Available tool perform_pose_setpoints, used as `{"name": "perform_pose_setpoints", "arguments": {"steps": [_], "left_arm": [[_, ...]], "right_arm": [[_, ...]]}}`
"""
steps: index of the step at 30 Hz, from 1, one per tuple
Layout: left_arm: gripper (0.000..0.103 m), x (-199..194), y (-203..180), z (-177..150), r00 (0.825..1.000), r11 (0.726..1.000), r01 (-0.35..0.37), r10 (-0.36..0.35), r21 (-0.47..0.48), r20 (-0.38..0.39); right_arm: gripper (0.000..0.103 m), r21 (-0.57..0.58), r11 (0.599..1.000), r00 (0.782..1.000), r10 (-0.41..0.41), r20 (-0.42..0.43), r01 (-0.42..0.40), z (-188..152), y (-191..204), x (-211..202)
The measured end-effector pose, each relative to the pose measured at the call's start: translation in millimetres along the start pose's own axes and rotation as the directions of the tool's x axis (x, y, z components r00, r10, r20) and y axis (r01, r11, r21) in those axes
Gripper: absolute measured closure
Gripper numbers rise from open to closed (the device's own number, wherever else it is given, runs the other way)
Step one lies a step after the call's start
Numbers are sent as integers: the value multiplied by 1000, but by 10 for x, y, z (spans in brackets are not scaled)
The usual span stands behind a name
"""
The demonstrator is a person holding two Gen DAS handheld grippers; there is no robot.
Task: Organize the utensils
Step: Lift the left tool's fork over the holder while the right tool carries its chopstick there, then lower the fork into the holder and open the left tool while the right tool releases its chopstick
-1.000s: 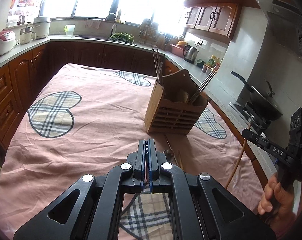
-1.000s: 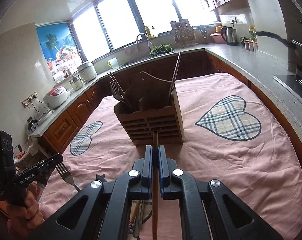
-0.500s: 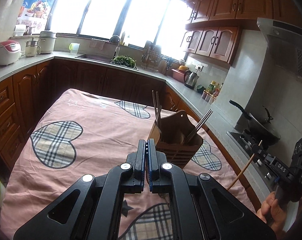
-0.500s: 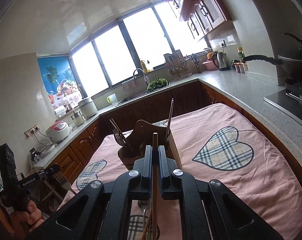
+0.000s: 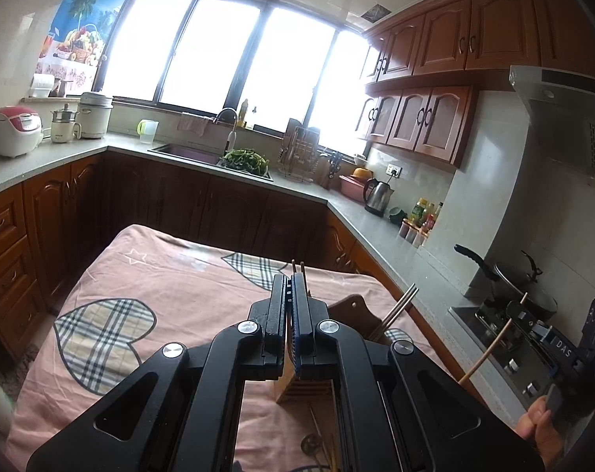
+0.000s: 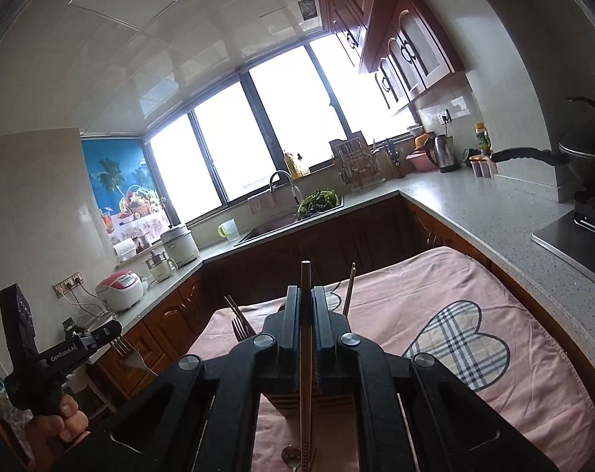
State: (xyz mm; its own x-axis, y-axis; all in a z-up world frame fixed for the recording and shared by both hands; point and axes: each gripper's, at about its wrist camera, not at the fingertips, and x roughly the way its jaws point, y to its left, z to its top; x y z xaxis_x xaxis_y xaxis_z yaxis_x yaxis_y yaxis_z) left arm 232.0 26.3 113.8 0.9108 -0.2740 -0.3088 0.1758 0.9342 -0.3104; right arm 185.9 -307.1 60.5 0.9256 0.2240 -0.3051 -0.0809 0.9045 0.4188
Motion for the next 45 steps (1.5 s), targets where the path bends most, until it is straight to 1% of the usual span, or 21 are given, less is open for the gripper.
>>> {"name": "perform_pose_setpoints", "arguments": {"steps": [4, 11, 17, 23, 30, 33, 39, 43, 45], "left_arm": [[101, 97, -38, 123, 999, 1000, -15, 15, 12, 32], [101, 369, -98, 251, 997, 998, -48, 46, 44, 55], [101, 682, -148, 249, 996, 995, -75, 72, 72, 48], [101, 986, -125, 170, 997, 995, -83, 82, 61, 17], [101, 1280, -158, -21, 995, 992, -101, 102, 74, -5], [101, 1366, -167, -118, 995, 992, -89, 91, 88, -28], [101, 1546, -278, -307, 993, 987, -84, 95, 140, -70], [101, 1648, -316, -433, 990, 986, -71, 88, 150, -112], [101, 1665, -326, -488, 989, 986, -67, 86, 156, -117]], "right_arm": [[98, 0, 1000, 999, 1, 44, -1, 158, -4, 52], [98, 3, 1000, 995, -6, 95, 6, 347, -52, 216], [98, 13, 1000, 992, -28, 126, 26, 453, -141, 443], [98, 30, 998, 989, -55, 137, 52, 439, -268, 729], [98, 35, 998, 993, -64, 99, 61, 188, -365, 1032], [98, 37, 997, 996, -67, 67, 65, 81, -390, 1138], [98, 41, 997, 998, -68, -6, 69, -117, -413, 1316], [98, 46, 997, 996, -67, -54, 69, -228, -426, 1412], [98, 49, 997, 995, -64, -74, 68, -274, -435, 1442]]}}
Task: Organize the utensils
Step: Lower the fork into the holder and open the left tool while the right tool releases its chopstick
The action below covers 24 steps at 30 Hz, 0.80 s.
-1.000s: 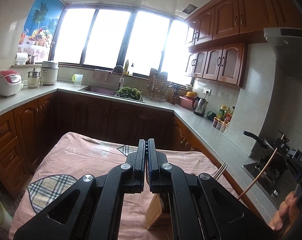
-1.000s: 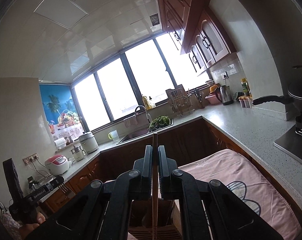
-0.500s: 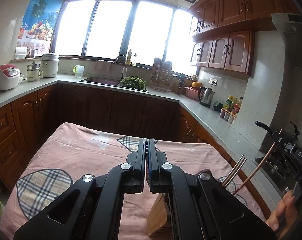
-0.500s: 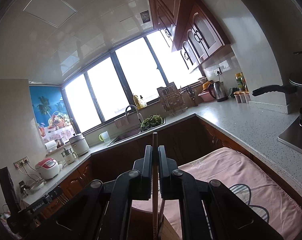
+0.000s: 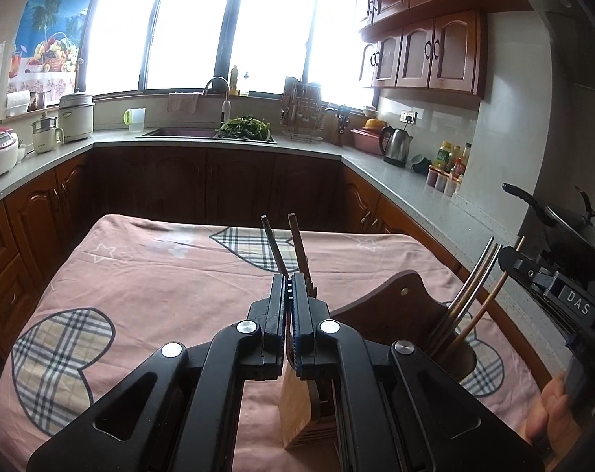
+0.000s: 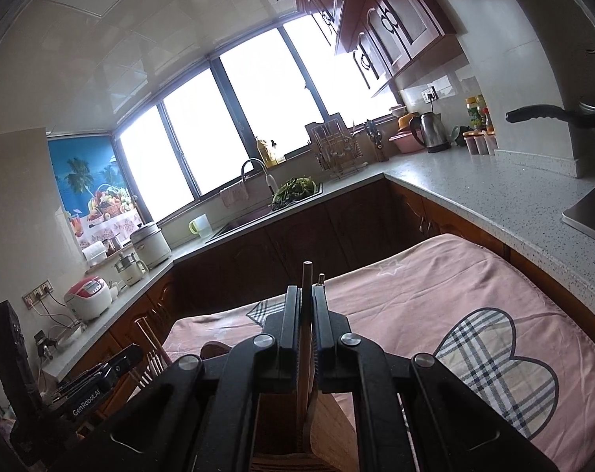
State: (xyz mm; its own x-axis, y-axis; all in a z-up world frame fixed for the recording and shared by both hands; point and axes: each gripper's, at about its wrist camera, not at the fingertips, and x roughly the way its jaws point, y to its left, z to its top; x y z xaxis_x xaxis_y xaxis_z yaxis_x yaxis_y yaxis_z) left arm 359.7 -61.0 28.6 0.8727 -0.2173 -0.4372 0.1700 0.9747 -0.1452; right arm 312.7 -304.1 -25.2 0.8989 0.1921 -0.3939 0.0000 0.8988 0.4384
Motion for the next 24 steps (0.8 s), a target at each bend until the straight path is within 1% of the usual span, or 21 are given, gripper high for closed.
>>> {"name": "perform_pose_setpoints", "arguments": {"steps": [5, 12, 15, 16, 24], "left_arm": [[101, -14, -53, -21, 1000, 1000, 0, 0, 15, 6], [100, -26, -8, -19, 1000, 1000, 29, -29, 5, 1], [99, -21, 23, -5, 999, 999, 47, -47, -15, -6], [99, -20, 21, 0, 999, 999, 48, -48, -18, -7], [99, -14, 39, 4, 998, 998, 59, -60, -35, -11]], "right_arm": [[98, 2, 1000, 999, 3, -50, -2, -97, -16, 67], [97, 8, 1000, 998, 6, -63, -6, -86, -18, 67], [96, 11, 1000, 998, 6, -69, -5, -73, -16, 78], [92, 13, 1000, 997, 6, -70, -5, -77, -19, 79], [92, 18, 1000, 997, 10, -77, -9, -76, -27, 77]]}}
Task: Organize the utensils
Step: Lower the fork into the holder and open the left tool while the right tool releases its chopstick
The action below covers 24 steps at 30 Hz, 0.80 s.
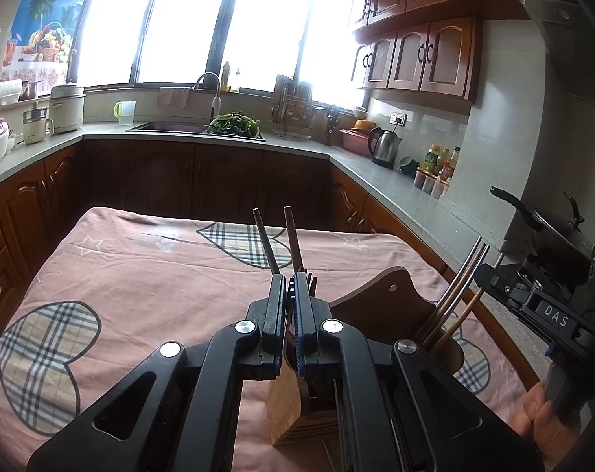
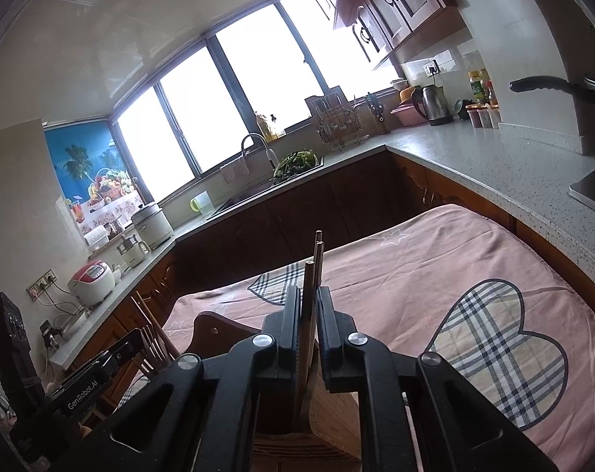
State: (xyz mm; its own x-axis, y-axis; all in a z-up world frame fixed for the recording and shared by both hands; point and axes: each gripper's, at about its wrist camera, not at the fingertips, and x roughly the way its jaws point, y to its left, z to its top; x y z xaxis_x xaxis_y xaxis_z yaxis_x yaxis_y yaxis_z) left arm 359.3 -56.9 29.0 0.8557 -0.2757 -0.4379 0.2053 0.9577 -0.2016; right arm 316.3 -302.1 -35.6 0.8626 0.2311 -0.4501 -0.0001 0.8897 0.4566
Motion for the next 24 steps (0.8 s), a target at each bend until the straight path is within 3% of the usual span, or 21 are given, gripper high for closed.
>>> {"name": "perform_pose_setpoints", "arguments": {"steps": [6, 11, 13, 17, 24], "left_arm": [[88, 6, 62, 8, 1000, 1000, -1, 1, -28, -5], [77, 14, 125, 7, 1000, 998, 2, -3, -58, -11], [74, 13, 145, 9, 1000, 998, 8, -9, -68, -15], [45, -10, 176, -1, 1000, 996, 15, -16, -86, -17], [39, -50, 167, -32, 999, 996, 25, -27, -83, -26]], "right_arm": [[86, 5, 1000, 1000, -4, -3, 4, -3, -11, 3], [67, 15, 1000, 1000, -1, -2, 1, -32, -38, -19], [66, 21, 1000, 1000, 5, -6, -5, -30, -35, -23], [53, 30, 999, 1000, 22, -7, -22, -25, -32, -35], [45, 49, 998, 999, 40, -6, -40, -27, -42, -89]]}}
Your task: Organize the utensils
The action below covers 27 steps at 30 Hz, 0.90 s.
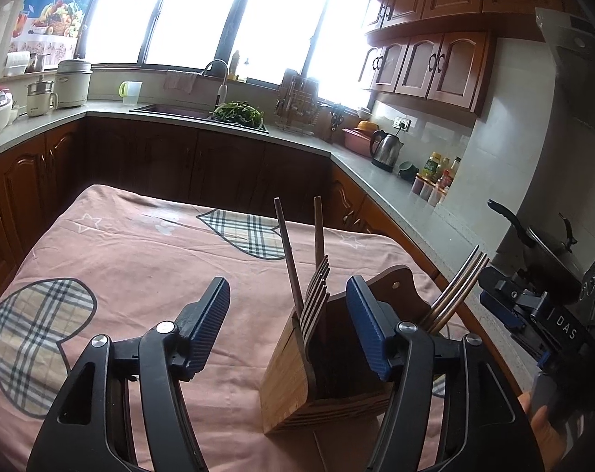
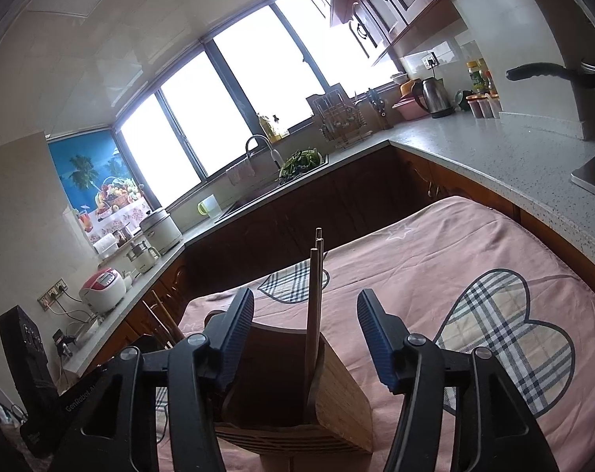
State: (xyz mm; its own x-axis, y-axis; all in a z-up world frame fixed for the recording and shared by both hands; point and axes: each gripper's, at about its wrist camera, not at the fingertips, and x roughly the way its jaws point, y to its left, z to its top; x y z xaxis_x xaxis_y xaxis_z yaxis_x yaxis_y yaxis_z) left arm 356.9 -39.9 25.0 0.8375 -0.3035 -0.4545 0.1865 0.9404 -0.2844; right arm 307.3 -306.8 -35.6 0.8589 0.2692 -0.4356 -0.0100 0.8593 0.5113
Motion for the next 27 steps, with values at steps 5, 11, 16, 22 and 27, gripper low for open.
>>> {"name": "perform_pose_setpoints", "arguments": {"steps": [5, 11, 16, 22, 27], "left_arm": [[26, -46, 5, -31, 1000, 1000, -3, 4, 2, -5], [11, -206, 55, -128, 1000, 1000, -5, 5, -4, -24], [0, -438, 178, -290, 998, 999, -14, 11, -53, -56], [0, -745, 316, -519, 996, 994, -25, 15, -104, -93], [0, -980, 375, -679, 993, 991, -37, 22, -132, -115]], "right_arm": [[36, 13, 1000, 1000, 9, 3, -9, 2, -13, -62], [20, 20, 999, 999, 31, 11, -31, -17, -10, -206], [9, 45, 996, 997, 76, 1, -76, -117, -25, -404], [0, 37, 990, 991, 133, 11, -133, -303, 59, -794], [0, 37, 990, 990, 139, -1, -139, -461, 104, -1043]]}}
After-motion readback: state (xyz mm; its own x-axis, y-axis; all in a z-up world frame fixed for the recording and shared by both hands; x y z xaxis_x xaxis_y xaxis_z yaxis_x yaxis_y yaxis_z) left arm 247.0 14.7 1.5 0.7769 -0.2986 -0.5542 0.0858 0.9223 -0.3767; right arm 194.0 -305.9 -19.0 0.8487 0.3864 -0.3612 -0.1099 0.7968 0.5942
